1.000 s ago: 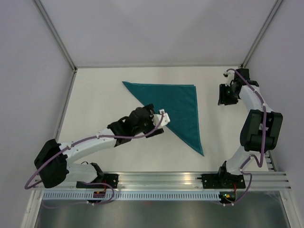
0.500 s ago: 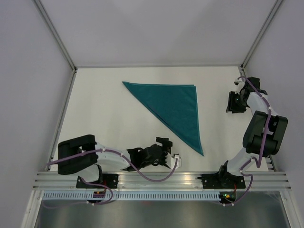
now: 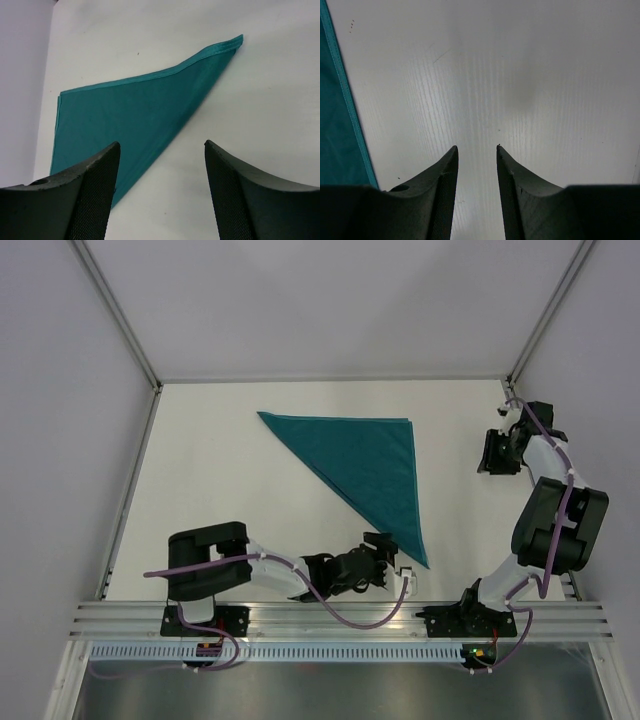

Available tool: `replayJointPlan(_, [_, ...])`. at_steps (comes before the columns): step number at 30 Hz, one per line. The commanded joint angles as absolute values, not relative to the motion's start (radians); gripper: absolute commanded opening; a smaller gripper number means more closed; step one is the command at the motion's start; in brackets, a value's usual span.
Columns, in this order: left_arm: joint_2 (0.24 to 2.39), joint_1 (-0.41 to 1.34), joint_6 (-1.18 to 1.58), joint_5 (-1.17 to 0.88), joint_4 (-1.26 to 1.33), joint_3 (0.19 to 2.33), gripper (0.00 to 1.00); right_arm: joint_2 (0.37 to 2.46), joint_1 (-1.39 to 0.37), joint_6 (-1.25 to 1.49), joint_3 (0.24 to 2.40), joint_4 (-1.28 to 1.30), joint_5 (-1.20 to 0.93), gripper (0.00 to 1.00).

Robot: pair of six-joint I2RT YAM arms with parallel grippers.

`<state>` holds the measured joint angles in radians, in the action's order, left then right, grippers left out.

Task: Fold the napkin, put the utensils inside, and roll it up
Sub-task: Fold the napkin at the center of the board.

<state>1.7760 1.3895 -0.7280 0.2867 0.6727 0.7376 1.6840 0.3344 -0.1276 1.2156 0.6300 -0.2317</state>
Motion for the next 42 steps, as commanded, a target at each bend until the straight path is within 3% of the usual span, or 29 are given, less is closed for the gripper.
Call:
replayJointPlan(1, [1.825, 1.416, -0.684, 0.262, 0.735, 0.770, 0.73, 1.643, 0.354, -0.120, 1.206, 0.591, -0.245, 0.42])
replayJointPlan(8, [1.862, 1.503, -0.649, 0.270, 0.735, 0.790, 0.71, 1.626, 0.357, -0.117, 1.190, 0.577, -0.241, 0.41])
replayJointPlan(20, [1.885, 1.508, -0.600, 0.221, 0.689, 0.856, 0.69, 1.608, 0.388, -0.123, 1.154, 0.551, -0.210, 0.40])
replayJointPlan(42, [1.971, 1.408, -0.563, 0.086, 0.723, 0.919, 0.68, 1.608, 0.440, -0.129, 1.144, 0.538, -0.203, 0.38])
